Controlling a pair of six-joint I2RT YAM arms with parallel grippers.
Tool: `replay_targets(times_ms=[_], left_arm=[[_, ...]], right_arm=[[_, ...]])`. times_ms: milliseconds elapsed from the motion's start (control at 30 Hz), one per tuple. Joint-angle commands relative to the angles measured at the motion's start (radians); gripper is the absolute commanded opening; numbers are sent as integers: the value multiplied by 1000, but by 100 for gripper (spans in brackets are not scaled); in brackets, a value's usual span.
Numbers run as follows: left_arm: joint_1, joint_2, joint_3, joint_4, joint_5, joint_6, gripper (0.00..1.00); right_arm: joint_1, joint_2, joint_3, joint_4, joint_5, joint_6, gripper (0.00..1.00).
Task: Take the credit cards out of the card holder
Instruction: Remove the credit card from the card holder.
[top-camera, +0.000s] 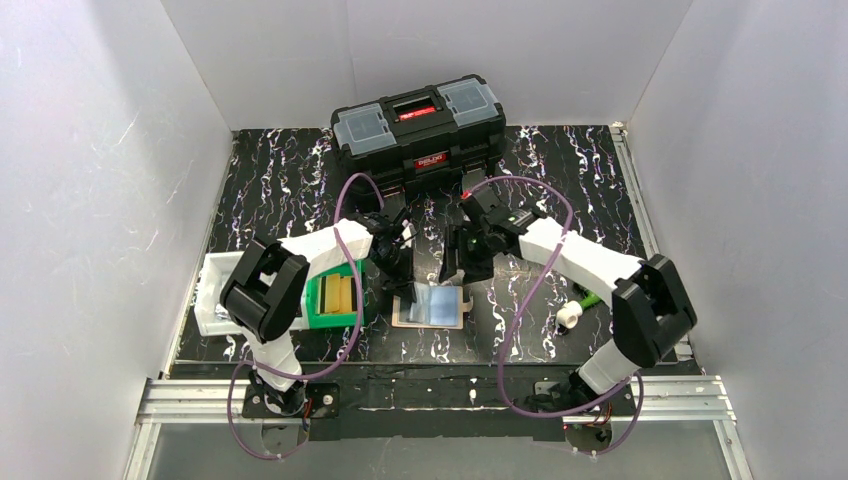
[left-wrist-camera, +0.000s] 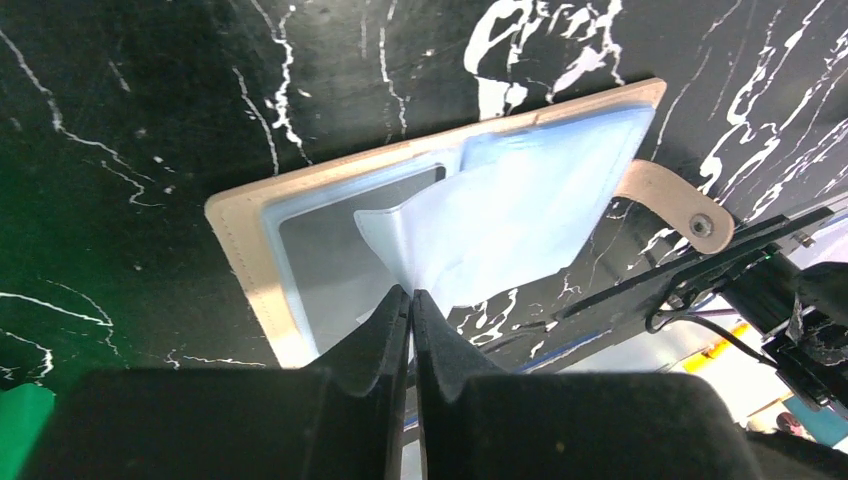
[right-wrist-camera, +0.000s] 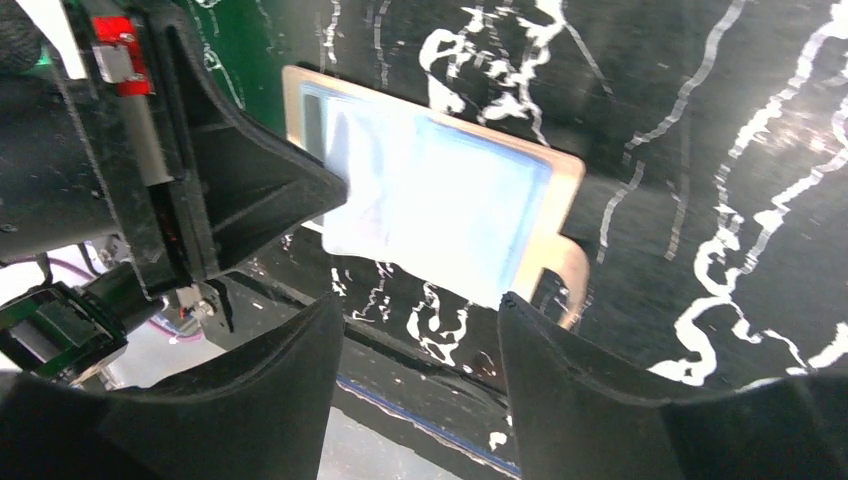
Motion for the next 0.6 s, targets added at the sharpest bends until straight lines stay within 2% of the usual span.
replay_targets(times_ms=[0,567], left_arm=[[-21,-37,48,-31,3,-20,5],[-108,64,194,-69,-38,-78,25]], right_arm=[[-34,-98,-47,-41,65,1,66],[-115,-235,-160,-27,64,-2,67]])
